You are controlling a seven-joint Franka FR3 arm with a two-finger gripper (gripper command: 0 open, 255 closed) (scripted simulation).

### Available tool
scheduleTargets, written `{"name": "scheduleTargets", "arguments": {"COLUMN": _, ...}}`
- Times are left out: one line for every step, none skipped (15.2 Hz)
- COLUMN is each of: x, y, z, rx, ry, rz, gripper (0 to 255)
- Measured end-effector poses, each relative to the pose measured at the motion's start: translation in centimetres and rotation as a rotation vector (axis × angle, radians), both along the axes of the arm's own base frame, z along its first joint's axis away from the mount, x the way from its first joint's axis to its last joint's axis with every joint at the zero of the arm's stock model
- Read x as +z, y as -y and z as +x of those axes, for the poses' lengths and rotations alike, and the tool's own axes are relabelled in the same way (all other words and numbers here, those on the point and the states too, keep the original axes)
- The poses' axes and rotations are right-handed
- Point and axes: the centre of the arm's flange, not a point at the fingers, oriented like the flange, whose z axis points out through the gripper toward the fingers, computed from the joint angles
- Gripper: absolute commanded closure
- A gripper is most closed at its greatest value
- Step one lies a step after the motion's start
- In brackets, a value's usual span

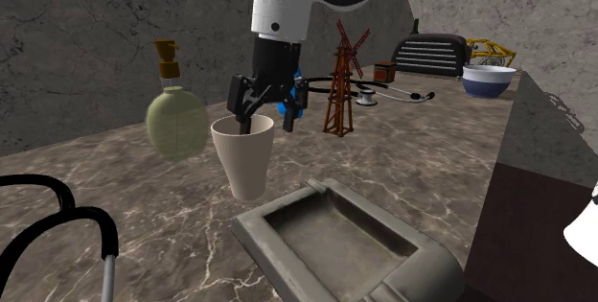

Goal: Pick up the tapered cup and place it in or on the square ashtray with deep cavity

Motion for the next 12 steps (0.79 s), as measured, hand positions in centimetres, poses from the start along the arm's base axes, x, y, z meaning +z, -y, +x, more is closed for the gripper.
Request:
{"name": "scheduleTargets", "arguments": {"x": -0.11, "y": -0.03, "z": 0.03, "rx": 0.0, "ry": 0.0, "rz": 0.0, "gripper": 0}}
{"name": "scheduleTargets", "arguments": {"x": -0.16, "y": -0.03, "z": 0.04, "rx": 0.0, "ry": 0.0, "rz": 0.0, "gripper": 0}}
{"name": "scheduleTargets", "arguments": {"x": -0.19, "y": -0.04, "z": 0.05, "rx": 0.0, "ry": 0.0, "rz": 0.0, "gripper": 0}}
{"name": "scheduleTargets", "arguments": {"x": -0.19, "y": -0.04, "z": 0.05, "rx": 0.0, "ry": 0.0, "rz": 0.0, "gripper": 0}}
{"name": "scheduleTargets", "arguments": {"x": -0.2, "y": -0.04, "z": 0.06, "rx": 0.0, "ry": 0.0, "rz": 0.0, "gripper": 0}}
{"name": "scheduleTargets", "arguments": {"x": -0.2, "y": -0.04, "z": 0.06, "rx": 0.0, "ry": 0.0, "rz": 0.0, "gripper": 255}}
{"name": "scheduleTargets", "arguments": {"x": -0.2, "y": -0.04, "z": 0.06, "rx": 0.0, "ry": 0.0, "rz": 0.0, "gripper": 255}}
{"name": "scheduleTargets", "arguments": {"x": -0.2, "y": -0.04, "z": 0.06, "rx": 0.0, "ry": 0.0, "rz": 0.0, "gripper": 255}}
{"name": "scheduleTargets", "arguments": {"x": -0.2, "y": -0.04, "z": 0.06, "rx": 0.0, "ry": 0.0, "rz": 0.0, "gripper": 255}}
{"name": "scheduleTargets", "arguments": {"x": -0.16, "y": -0.07, "z": 0.05, "rx": 0.0, "ry": 0.001, "rz": 0.001, "gripper": 255}}
{"name": "scheduleTargets", "arguments": {"x": -0.13, "y": -0.1, "z": 0.05, "rx": 0.001, "ry": 0.002, "rz": 0.001, "gripper": 255}}
{"name": "scheduleTargets", "arguments": {"x": -0.12, "y": -0.11, "z": 0.04, "rx": 0.001, "ry": 0.002, "rz": 0.002, "gripper": 255}}
